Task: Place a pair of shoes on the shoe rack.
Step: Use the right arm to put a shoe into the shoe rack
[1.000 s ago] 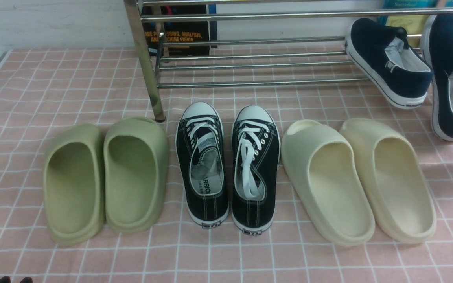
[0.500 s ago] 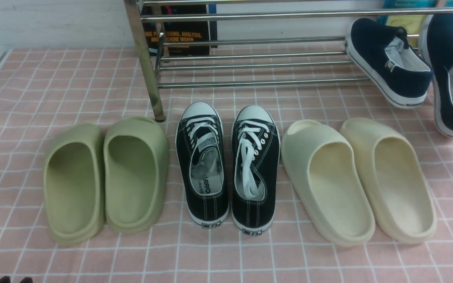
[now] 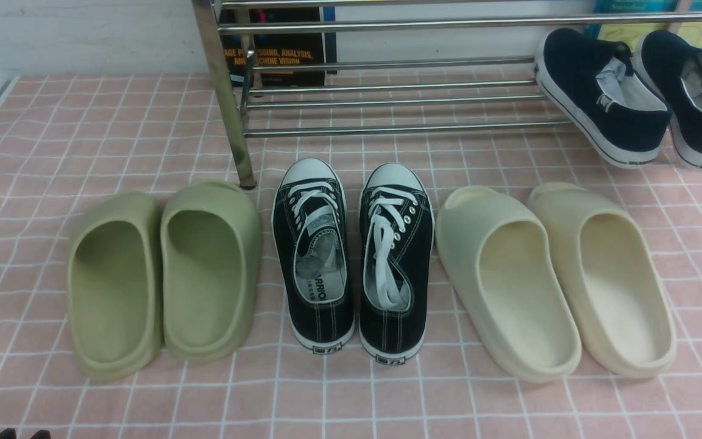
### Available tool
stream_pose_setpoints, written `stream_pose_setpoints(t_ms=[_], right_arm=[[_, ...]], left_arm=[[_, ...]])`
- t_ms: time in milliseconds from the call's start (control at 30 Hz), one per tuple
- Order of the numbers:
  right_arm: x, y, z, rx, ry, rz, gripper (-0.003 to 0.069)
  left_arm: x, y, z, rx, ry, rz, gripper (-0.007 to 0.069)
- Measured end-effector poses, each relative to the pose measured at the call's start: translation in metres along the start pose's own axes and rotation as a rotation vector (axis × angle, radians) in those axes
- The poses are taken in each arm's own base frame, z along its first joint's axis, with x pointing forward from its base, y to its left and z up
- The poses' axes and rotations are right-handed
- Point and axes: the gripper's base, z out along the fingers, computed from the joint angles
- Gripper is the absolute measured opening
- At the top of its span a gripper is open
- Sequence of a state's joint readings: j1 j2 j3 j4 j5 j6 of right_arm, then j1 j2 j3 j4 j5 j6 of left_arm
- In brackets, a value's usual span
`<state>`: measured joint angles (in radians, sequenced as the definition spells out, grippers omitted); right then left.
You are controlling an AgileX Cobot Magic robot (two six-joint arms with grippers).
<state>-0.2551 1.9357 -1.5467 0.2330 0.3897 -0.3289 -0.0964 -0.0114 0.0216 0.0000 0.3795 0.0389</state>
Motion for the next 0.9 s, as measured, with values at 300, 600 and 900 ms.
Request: stream_pose_setpoints(t_ms=[300,600,900], right_arm=[[-0.01,0.002,-0.007,-0.02,0.003,0.009,0.0001],[-0.045,0.022,-0.028,-0.17,0.027,0.014,0.0276],[-0.023,0.033,0.027,-0.173,0.069,0.009,0.0299]], left_arm=[[0.0,0.0,0.0,0.0,0.0,0.0,0.0239],[0.0,0.0,0.0,0.0,0.0,0.0,0.0239],[0.0,0.0,0.0,0.0,0.0,0.0,0.0239]])
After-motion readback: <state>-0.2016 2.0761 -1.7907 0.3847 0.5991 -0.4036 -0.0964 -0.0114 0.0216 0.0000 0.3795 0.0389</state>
